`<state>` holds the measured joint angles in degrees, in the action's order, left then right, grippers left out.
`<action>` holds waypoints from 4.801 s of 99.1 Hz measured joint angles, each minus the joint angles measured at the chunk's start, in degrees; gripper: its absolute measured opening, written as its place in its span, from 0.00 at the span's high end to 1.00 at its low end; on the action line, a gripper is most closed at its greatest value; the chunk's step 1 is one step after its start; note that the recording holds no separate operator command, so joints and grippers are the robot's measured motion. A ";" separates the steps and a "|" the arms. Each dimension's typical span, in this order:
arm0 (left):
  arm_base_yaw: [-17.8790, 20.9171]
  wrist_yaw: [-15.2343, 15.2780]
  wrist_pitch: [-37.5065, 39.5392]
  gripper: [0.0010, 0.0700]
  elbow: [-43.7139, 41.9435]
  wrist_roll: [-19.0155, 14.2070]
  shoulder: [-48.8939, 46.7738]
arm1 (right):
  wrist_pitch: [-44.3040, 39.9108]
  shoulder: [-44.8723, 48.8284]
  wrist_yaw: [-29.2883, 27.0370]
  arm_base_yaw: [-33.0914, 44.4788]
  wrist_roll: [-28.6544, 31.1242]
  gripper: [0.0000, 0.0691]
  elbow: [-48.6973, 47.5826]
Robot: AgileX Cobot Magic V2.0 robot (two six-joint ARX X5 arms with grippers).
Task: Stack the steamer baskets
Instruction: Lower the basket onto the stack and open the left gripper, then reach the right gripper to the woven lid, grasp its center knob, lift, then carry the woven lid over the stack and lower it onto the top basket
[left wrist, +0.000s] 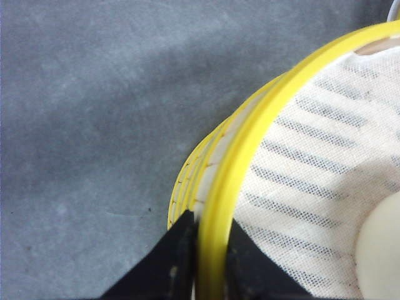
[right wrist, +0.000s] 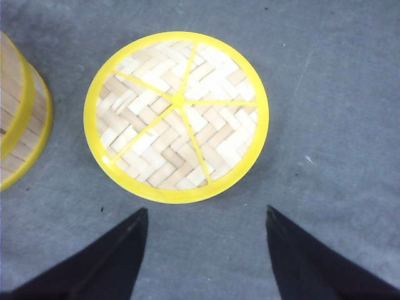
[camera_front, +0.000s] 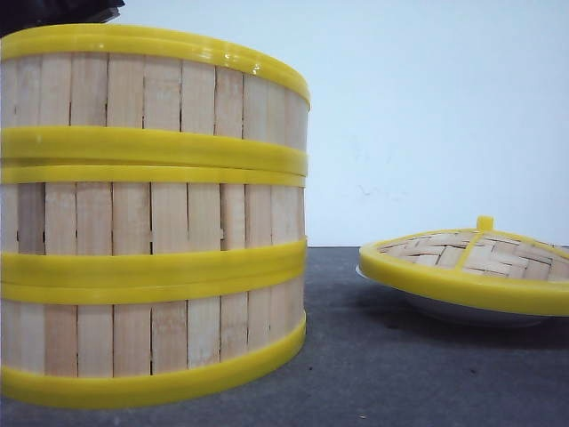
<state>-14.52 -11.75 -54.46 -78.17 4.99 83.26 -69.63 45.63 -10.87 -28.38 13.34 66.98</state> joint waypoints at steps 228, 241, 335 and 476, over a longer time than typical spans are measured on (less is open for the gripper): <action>12.13 2.99 -4.94 0.61 0.00 -1.55 -20.28 | 39.74 38.42 15.52 10.49 -7.72 0.92 -10.10; 12.15 2.99 -4.94 0.61 0.00 -1.55 -20.28 | 39.45 38.40 15.54 10.49 -7.72 0.92 -9.81; 12.26 2.99 -1.36 0.61 0.00 -1.55 -20.26 | 3.10 45.51 29.09 -6.91 -13.20 0.92 46.51; 12.26 2.99 -1.31 0.61 0.00 -1.55 -19.37 | 5.92 62.42 22.60 -22.47 -16.35 0.92 50.64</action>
<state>-2.26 -8.75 -55.77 -78.17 3.44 63.90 -63.70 108.05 11.73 -50.85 -3.01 117.62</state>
